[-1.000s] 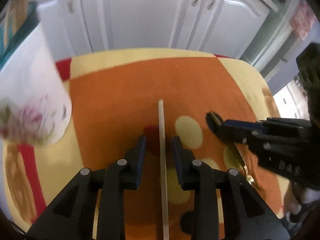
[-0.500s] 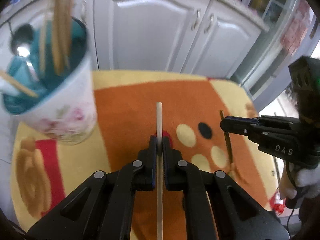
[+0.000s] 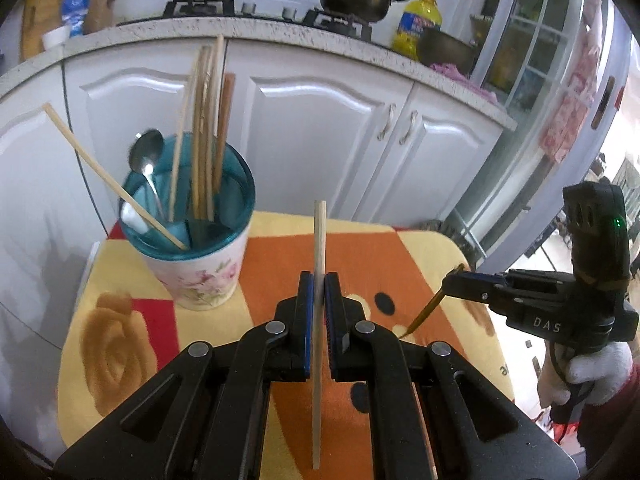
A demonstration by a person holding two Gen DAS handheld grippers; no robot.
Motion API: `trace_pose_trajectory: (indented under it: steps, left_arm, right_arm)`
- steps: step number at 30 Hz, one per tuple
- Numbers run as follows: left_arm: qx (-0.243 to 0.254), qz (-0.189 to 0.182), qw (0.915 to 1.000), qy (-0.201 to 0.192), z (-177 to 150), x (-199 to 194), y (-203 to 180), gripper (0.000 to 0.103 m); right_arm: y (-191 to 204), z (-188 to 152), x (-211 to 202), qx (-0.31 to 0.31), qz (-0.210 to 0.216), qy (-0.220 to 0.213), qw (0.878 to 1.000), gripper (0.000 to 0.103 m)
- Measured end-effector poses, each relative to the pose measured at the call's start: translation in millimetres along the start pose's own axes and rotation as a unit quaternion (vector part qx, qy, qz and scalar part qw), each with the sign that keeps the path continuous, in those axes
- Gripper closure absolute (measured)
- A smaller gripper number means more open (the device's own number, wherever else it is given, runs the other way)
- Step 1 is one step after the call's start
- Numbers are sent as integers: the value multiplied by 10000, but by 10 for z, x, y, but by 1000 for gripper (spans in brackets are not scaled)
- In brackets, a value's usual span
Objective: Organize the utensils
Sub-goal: 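Lift the chopstick and fork and carry them above the floral cup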
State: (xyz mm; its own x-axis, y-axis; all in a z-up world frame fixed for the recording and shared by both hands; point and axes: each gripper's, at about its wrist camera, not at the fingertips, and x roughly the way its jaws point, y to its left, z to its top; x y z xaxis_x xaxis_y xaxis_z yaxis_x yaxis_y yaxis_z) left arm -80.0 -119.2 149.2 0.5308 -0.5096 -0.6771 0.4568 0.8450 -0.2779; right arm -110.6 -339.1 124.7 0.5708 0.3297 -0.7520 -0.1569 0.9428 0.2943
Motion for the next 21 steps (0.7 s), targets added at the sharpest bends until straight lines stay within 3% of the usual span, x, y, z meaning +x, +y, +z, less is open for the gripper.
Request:
trace_pose_trajectory:
  steps: [14, 21]
  left_arm:
    - [-151, -5, 9990, -410, 137, -425, 146, 99]
    - [-233, -22, 9967, -772, 382, -811, 307, 99]
  right_arm:
    - [408, 363, -234, -579, 101, -371, 9976, 97]
    - [591, 550, -324, -828, 181, -478, 9953, 97]
